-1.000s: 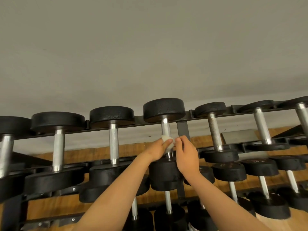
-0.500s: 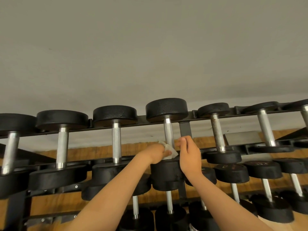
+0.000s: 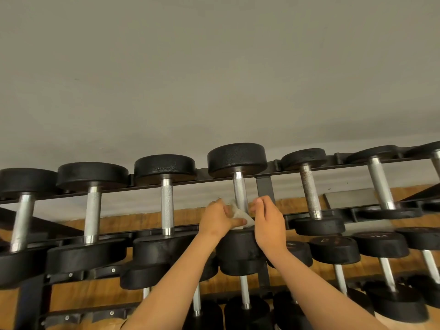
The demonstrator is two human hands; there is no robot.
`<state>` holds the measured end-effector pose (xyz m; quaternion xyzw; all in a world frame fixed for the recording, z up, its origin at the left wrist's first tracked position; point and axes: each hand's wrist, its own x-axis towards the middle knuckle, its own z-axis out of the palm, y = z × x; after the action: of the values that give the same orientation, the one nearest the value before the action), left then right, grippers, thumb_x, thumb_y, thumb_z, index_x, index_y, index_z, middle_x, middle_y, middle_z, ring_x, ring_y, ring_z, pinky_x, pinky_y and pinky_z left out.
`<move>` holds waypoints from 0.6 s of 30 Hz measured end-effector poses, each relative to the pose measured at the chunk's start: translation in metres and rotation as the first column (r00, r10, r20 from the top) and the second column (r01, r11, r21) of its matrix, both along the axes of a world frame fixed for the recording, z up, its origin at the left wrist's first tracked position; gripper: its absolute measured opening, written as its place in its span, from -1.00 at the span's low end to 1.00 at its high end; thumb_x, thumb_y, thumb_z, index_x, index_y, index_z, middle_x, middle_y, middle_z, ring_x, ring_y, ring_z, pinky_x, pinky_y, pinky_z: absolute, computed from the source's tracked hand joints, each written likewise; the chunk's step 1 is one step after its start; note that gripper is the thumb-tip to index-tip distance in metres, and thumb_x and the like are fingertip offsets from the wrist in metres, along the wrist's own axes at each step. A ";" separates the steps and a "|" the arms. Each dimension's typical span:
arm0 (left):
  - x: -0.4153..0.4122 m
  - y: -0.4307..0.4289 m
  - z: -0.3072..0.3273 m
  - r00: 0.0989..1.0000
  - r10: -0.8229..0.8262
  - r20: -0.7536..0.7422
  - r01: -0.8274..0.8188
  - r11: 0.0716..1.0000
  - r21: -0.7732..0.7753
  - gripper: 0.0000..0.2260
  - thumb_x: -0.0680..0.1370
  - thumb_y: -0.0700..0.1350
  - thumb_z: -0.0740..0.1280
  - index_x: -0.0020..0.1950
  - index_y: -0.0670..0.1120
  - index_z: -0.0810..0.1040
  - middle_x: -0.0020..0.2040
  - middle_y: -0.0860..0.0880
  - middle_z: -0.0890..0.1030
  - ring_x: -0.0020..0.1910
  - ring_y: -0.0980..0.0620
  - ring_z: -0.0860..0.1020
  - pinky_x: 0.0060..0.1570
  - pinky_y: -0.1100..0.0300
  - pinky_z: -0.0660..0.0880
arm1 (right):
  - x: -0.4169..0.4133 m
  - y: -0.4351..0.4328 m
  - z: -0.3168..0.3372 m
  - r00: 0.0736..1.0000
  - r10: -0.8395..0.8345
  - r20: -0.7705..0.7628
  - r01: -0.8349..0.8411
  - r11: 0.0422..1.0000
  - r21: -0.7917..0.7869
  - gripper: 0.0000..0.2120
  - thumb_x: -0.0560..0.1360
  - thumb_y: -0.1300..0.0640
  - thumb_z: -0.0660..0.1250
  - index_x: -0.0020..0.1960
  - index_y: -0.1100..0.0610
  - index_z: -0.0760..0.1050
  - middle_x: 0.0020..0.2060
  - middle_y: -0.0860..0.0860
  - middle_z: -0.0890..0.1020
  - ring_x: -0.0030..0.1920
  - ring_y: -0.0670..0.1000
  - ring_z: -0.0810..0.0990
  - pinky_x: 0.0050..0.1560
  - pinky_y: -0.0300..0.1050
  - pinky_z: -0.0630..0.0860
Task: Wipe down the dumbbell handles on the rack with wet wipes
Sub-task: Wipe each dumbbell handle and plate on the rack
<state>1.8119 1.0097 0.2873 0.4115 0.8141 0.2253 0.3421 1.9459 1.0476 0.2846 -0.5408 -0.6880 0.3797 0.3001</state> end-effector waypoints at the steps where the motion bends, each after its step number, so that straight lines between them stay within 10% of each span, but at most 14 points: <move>1: 0.001 -0.002 -0.001 0.998 0.041 0.040 -0.043 0.998 0.042 -0.66 0.37 0.02 0.57 -0.09 -0.05 0.45 -0.19 0.02 0.47 -0.19 0.08 0.48 -0.28 0.30 0.33 | 0.000 0.000 0.000 1.000 0.002 0.002 -0.002 1.000 0.002 -0.73 0.64 0.00 0.06 -0.06 0.07 0.48 -0.24 -0.02 0.57 -0.19 -0.03 0.56 -0.13 0.09 0.55; 5: 0.004 0.001 0.004 0.975 0.046 0.217 -0.046 0.999 -0.003 -0.58 0.41 -0.08 0.55 0.19 -0.10 0.50 0.00 0.06 0.55 0.01 0.09 0.53 -0.15 0.42 0.38 | 0.000 0.000 0.002 1.000 0.006 -0.002 -0.006 1.000 0.001 -0.74 0.64 0.00 0.07 -0.07 0.06 0.47 -0.24 -0.01 0.57 -0.19 -0.03 0.56 -0.14 0.08 0.55; 11: 0.001 0.009 0.006 0.964 -0.064 0.258 0.089 0.992 -0.086 -0.85 0.43 -0.06 0.53 -0.12 -0.04 0.59 -0.10 -0.02 0.66 -0.09 0.06 0.60 0.06 0.12 0.55 | 0.000 0.000 0.002 1.000 0.006 -0.005 -0.006 1.000 -0.014 -0.74 0.65 0.02 0.08 -0.04 0.07 0.49 -0.23 -0.02 0.58 -0.18 -0.04 0.56 -0.13 0.06 0.56; 18: 0.001 0.007 -0.002 0.964 0.012 0.267 0.003 0.998 -0.056 -0.79 0.45 -0.08 0.52 -0.03 -0.18 0.65 -0.07 -0.12 0.68 -0.07 -0.02 0.63 0.07 0.06 0.56 | 0.000 0.000 0.003 1.000 0.011 -0.024 -0.012 1.000 -0.025 -0.72 0.62 -0.01 0.06 -0.05 0.08 0.49 -0.22 -0.02 0.58 -0.17 -0.05 0.57 -0.13 0.03 0.56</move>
<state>1.8125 1.0167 0.2853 0.3659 0.7674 0.2569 0.4597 1.9455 1.0475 0.2872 -0.5361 -0.6825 0.3966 0.2991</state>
